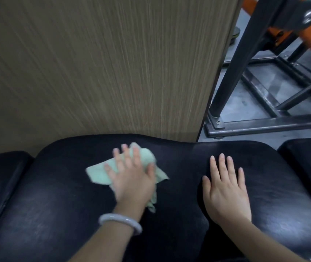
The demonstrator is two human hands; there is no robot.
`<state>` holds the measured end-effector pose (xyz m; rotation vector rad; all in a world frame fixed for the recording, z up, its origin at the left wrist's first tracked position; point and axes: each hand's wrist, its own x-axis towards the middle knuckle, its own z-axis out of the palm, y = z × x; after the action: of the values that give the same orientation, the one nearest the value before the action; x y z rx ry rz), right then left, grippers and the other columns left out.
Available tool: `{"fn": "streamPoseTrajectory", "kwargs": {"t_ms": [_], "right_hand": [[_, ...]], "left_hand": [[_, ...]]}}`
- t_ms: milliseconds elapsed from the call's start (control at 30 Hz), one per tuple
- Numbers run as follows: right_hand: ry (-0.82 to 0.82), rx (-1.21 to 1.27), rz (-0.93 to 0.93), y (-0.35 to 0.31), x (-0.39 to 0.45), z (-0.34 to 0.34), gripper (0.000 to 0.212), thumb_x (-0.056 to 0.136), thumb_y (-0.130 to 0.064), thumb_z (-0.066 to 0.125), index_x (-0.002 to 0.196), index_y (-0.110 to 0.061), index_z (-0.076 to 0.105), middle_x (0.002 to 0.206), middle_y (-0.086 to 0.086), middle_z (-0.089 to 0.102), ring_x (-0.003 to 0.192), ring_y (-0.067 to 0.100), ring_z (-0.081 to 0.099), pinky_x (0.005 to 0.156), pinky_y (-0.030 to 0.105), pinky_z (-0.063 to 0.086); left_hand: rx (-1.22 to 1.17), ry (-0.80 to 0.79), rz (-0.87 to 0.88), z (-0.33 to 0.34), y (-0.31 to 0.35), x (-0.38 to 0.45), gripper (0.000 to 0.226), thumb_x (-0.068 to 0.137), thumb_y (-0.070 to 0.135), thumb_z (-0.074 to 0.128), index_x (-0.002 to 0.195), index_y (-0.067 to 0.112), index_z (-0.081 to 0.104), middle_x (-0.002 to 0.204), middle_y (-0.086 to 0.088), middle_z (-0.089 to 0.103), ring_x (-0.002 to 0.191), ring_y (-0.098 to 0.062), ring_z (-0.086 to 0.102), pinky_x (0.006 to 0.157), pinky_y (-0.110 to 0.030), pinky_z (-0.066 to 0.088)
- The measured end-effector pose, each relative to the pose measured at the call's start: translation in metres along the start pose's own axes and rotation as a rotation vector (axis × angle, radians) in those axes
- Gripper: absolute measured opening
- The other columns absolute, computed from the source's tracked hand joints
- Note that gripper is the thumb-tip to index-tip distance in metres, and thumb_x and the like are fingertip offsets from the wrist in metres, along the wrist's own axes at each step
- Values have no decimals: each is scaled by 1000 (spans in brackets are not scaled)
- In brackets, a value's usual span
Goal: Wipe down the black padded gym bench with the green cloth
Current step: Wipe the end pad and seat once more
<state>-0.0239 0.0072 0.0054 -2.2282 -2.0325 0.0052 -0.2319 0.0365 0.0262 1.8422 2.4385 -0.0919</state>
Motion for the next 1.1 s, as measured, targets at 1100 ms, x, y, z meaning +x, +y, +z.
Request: {"fn": "streamPoseTrajectory", "kwargs": {"t_ms": [1100], "right_hand": [[-122,13,-121,-52,-41,-6,62,96,-42,21,144,-7,40,151,15,36,142,32,28,111,44,10]], "left_hand": [[-119,19,289,3,-69,-95,64,88,47,35,143,16,44,145,-7,46,135,-29,41,103,-54,24]]}}
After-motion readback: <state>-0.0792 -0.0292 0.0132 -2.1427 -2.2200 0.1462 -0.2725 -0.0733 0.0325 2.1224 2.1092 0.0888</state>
